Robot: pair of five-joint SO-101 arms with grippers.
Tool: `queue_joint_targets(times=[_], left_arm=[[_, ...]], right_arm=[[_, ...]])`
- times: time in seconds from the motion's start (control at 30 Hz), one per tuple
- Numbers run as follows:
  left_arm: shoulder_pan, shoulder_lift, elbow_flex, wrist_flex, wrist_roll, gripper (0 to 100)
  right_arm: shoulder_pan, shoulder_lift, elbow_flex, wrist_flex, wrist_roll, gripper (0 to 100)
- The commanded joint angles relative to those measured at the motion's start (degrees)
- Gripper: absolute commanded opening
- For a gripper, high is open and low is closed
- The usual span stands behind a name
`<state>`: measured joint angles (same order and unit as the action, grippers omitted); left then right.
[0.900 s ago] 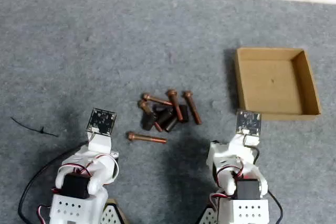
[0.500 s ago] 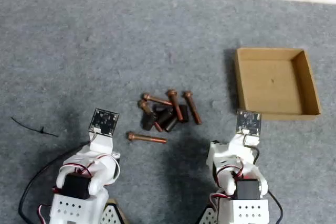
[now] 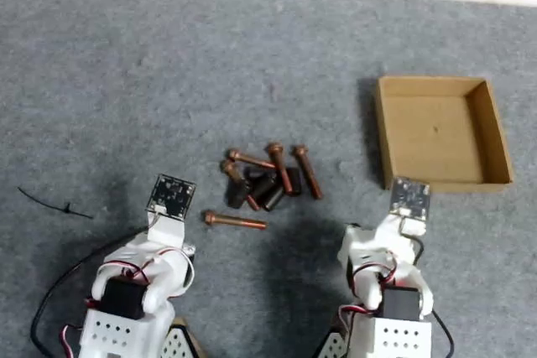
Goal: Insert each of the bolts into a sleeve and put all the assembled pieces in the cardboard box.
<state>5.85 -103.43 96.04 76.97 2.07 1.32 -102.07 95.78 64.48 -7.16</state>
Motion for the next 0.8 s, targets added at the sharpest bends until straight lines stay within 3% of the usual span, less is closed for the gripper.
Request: queue_joint_targets(times=[0.0,0.13,0.33,0.57,0.77], left_arm=[[-9.5,-0.7,-0.9,0.5,-0.5,1],[-24.0,-0.7,-5.3,0.0,-7.3,1],[-29.8,-0.4,-15.4,-10.6,-4.0,1],[-26.8,-0.2,-23.8,-14.8,7.6,1],[-14.7,1.1,-24.9,-21.6,9.0,1]], right_arm=[[2.9,-0.7,9.1,-0.8,-0.4,19.0],[2.9,-0.7,9.1,-1.7,-0.4,19.0],[2.9,-0.7,9.1,-2.4,-0.4,19.0],[2.8,-0.7,9.1,-4.3,-0.4,19.0],[4.0,-0.7,8.8,-4.8,-0.1,19.0]])
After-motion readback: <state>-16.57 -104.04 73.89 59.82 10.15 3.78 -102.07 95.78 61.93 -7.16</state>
